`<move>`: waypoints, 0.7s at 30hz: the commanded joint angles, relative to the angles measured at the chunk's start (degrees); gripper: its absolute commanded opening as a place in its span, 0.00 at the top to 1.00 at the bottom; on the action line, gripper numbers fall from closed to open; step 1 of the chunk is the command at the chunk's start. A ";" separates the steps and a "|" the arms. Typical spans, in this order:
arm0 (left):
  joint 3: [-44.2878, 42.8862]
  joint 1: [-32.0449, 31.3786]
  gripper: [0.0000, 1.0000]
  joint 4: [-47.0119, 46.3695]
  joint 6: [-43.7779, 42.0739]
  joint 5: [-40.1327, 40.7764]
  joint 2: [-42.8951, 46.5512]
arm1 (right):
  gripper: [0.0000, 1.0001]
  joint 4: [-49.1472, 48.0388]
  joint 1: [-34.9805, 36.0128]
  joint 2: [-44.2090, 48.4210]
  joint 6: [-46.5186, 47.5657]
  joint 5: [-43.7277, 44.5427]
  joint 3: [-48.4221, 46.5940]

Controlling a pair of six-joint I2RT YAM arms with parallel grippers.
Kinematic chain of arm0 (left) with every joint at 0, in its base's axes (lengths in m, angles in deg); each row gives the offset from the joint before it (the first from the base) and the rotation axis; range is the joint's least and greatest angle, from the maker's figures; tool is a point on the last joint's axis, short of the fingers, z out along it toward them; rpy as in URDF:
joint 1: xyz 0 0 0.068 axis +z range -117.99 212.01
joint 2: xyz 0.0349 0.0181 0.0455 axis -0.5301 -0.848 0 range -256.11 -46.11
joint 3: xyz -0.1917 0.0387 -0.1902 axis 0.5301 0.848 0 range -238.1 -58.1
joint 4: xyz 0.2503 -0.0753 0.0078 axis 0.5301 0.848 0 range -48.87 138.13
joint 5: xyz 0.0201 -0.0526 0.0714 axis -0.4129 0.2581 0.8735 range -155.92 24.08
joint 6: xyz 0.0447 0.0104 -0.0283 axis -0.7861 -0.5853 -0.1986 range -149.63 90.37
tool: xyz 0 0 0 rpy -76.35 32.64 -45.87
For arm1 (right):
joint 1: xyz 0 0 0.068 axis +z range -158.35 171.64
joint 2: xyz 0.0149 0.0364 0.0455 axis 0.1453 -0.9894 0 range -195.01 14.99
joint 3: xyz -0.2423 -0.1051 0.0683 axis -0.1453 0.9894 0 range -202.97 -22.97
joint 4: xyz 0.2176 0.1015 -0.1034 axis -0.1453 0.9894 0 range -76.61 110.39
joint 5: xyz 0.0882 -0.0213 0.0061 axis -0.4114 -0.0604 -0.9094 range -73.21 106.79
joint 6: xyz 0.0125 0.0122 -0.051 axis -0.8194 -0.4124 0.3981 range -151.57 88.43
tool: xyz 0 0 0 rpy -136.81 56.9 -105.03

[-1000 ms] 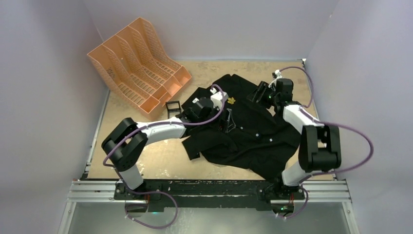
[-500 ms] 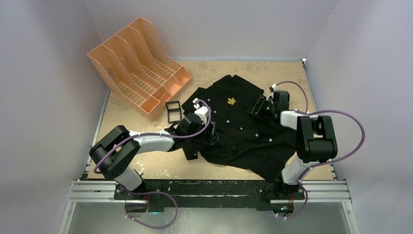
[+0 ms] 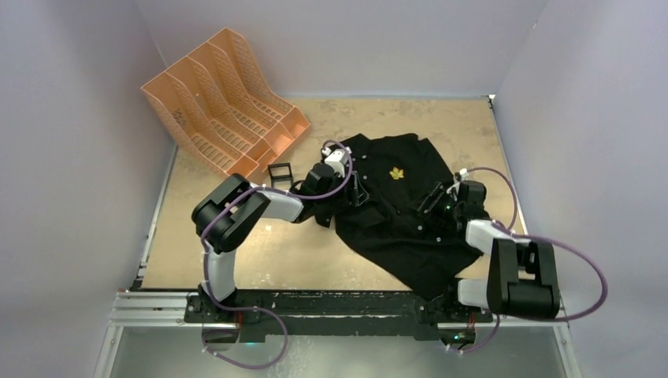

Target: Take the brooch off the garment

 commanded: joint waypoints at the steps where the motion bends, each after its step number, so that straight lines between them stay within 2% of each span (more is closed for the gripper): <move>1: -5.60 0.37 0.33 6.67 -3.50 -1.63 -2.39 | 0.43 8.26 0.14 8.81 -1.91 -1.12 4.00; 6: -4.51 -0.07 0.30 12.15 -7.65 3.98 7.64 | 0.41 18.46 0.14 19.42 3.85 7.72 -1.66; 10: -6.12 -1.84 0.25 18.24 -11.00 7.94 14.65 | 0.41 21.03 0.26 21.70 7.86 8.92 -9.76; 14: -5.71 -3.88 0.23 17.07 -9.64 5.62 17.33 | 0.42 17.83 0.38 16.85 10.00 7.63 -14.82; 17: -2.18 -3.98 0.23 14.27 -7.00 2.50 17.88 | 0.42 14.15 1.07 11.11 10.58 3.77 -16.79; 21: 4.49 -3.98 0.23 13.27 -6.14 6.34 19.77 | 0.43 11.26 2.62 4.93 11.84 1.16 -17.88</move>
